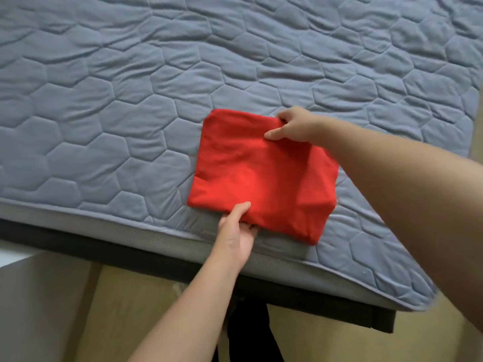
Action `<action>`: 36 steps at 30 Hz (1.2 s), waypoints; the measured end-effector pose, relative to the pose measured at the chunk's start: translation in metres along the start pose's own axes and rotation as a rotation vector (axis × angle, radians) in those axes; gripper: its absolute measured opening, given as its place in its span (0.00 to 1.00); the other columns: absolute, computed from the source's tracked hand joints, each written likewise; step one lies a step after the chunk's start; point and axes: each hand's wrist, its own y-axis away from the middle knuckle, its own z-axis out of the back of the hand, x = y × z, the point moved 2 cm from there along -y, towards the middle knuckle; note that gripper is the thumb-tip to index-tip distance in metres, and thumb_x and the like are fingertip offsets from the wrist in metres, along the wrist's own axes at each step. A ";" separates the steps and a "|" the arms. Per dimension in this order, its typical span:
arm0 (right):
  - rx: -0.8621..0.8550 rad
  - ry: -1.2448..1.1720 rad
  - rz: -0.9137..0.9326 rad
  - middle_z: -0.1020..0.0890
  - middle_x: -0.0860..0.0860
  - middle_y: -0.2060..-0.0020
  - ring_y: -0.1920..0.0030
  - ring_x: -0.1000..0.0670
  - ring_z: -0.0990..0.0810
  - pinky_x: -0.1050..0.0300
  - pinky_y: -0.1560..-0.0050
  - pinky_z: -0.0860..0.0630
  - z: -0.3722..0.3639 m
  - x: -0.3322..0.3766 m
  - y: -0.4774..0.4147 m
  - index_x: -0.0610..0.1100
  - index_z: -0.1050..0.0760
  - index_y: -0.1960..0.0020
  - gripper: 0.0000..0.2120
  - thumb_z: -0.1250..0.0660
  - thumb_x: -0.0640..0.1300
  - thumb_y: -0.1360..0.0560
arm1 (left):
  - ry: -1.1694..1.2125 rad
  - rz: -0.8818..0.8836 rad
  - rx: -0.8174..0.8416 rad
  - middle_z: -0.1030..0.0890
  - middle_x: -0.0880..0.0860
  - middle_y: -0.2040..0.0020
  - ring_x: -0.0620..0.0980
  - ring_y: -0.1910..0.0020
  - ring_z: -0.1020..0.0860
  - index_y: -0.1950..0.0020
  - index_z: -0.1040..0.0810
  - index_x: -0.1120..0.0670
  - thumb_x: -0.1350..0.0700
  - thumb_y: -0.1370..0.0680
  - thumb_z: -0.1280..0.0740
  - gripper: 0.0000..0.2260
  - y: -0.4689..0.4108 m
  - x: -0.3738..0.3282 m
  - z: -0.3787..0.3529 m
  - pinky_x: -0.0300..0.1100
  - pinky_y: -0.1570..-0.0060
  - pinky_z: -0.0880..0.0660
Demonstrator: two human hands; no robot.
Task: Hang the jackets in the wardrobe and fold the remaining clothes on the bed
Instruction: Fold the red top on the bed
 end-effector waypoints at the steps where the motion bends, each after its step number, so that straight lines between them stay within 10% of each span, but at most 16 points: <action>1: -0.029 -0.106 -0.006 0.25 0.52 0.65 0.65 0.54 0.28 0.61 0.66 0.33 0.014 0.005 0.010 0.44 0.26 0.56 0.11 0.28 0.50 0.28 | -0.043 -0.040 0.045 0.20 0.54 0.56 0.49 0.60 0.22 0.41 0.30 0.55 0.66 0.25 0.38 0.13 0.010 -0.018 -0.011 0.43 0.58 0.25; 7: -0.134 -0.681 0.066 0.19 0.54 0.59 0.59 0.59 0.22 0.63 0.52 0.27 0.088 0.027 0.082 0.45 0.25 0.47 0.09 0.32 0.36 0.26 | -0.733 -0.466 0.256 0.19 0.52 0.53 0.46 0.59 0.21 0.41 0.26 0.57 0.69 0.25 0.36 0.15 0.066 -0.138 -0.098 0.36 0.60 0.26; 11: -0.211 -0.741 0.101 0.18 0.59 0.70 0.70 0.65 0.23 0.76 0.71 0.32 0.087 0.029 0.121 0.44 0.27 0.47 0.11 0.33 0.33 0.26 | -0.925 -0.611 0.212 0.20 0.48 0.51 0.35 0.58 0.22 0.47 0.24 0.50 0.55 0.23 0.33 0.06 0.076 -0.162 -0.115 0.26 0.58 0.27; 19: -0.085 -0.578 -0.070 0.21 0.47 0.59 0.62 0.61 0.25 0.64 0.56 0.27 -0.097 -0.082 0.126 0.37 0.22 0.51 0.05 0.35 0.31 0.25 | -1.455 -0.433 -0.016 0.19 0.51 0.55 0.51 0.49 0.20 0.50 0.19 0.57 0.49 0.21 0.36 0.13 -0.019 -0.091 0.024 0.36 0.59 0.32; 23: -0.130 -0.546 -0.158 0.18 0.49 0.52 0.50 0.52 0.23 0.52 0.45 0.28 -0.131 -0.100 0.117 0.45 0.23 0.49 0.06 0.32 0.39 0.25 | -1.505 -0.487 -0.005 0.17 0.53 0.51 0.53 0.48 0.20 0.50 0.19 0.54 0.47 0.22 0.35 0.11 -0.033 -0.085 0.043 0.42 0.53 0.27; 31: -0.448 -0.729 0.013 0.20 0.51 0.55 0.55 0.55 0.23 0.69 0.53 0.27 -0.064 -0.036 0.086 0.44 0.25 0.46 0.09 0.36 0.34 0.23 | -1.256 -0.757 -0.119 0.18 0.57 0.49 0.51 0.50 0.22 0.43 0.21 0.56 0.59 0.21 0.38 0.09 -0.017 -0.110 -0.021 0.42 0.53 0.31; 36: -0.387 -0.502 -0.185 0.21 0.40 0.44 0.42 0.42 0.24 0.51 0.41 0.30 -0.092 -0.043 0.042 0.37 0.29 0.40 0.12 0.38 0.38 0.22 | -1.191 -0.596 -0.419 0.21 0.63 0.44 0.61 0.44 0.24 0.41 0.26 0.61 0.61 0.21 0.39 0.11 -0.051 -0.098 -0.002 0.46 0.48 0.32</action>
